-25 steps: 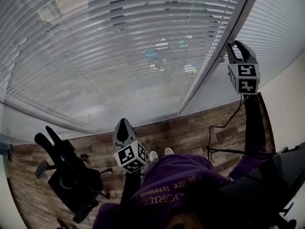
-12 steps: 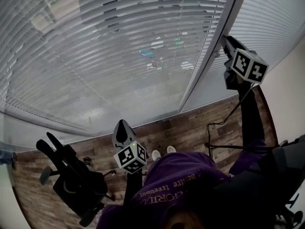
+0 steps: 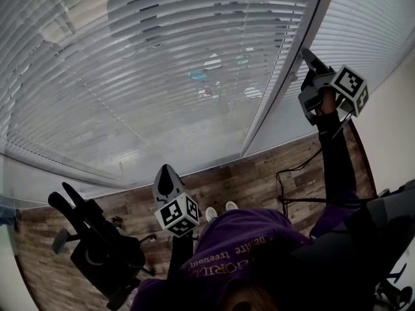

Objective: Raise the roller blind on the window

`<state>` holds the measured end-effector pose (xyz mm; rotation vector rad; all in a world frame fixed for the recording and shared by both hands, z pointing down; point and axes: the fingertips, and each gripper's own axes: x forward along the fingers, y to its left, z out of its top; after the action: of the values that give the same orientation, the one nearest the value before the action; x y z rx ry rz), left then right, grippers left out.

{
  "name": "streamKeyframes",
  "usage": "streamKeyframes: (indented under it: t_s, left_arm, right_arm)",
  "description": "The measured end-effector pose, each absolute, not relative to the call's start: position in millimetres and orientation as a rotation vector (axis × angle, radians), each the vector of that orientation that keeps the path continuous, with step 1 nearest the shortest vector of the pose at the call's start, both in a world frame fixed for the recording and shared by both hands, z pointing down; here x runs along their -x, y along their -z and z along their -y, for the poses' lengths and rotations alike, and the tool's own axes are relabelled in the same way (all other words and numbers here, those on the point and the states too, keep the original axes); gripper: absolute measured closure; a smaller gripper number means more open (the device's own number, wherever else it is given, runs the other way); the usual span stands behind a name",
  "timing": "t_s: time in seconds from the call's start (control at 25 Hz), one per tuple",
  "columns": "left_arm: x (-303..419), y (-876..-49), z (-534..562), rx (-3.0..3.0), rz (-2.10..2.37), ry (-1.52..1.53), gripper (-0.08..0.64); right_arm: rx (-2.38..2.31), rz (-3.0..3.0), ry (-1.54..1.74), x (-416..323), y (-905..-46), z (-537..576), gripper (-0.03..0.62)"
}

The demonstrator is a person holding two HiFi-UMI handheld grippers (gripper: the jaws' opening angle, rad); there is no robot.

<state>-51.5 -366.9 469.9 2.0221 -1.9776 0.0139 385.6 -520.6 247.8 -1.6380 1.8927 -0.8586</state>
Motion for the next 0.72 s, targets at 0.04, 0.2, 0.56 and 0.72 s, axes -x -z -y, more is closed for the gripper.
streamKeyframes:
  t_s: [0.04,0.2,0.56,0.72]
  left_arm:
    - [51.7,-470.1,366.6,-2.024,1.975,-0.013,0.558]
    - [47.5,-471.0,370.6,-2.031,1.970,-0.021,0.558]
    - [50.6,-471.8,371.5,-2.020,1.976,-0.020,0.558]
    - [47.3,-480.1,372.6,-2.015,1.967,-0.037,0.558]
  right_arm:
    - [1.611,-1.869,0.880,-384.8,-248.1,519.4,0.469]
    - [1.546,-1.810,0.933,-389.6,-251.3,521.3,0.469]
    - [1.424,-1.712,1.010,-388.5,-250.2,522.7,0.469]
    - [1.301,-1.583,1.102,-394.3,-261.8,524.0,0.469]
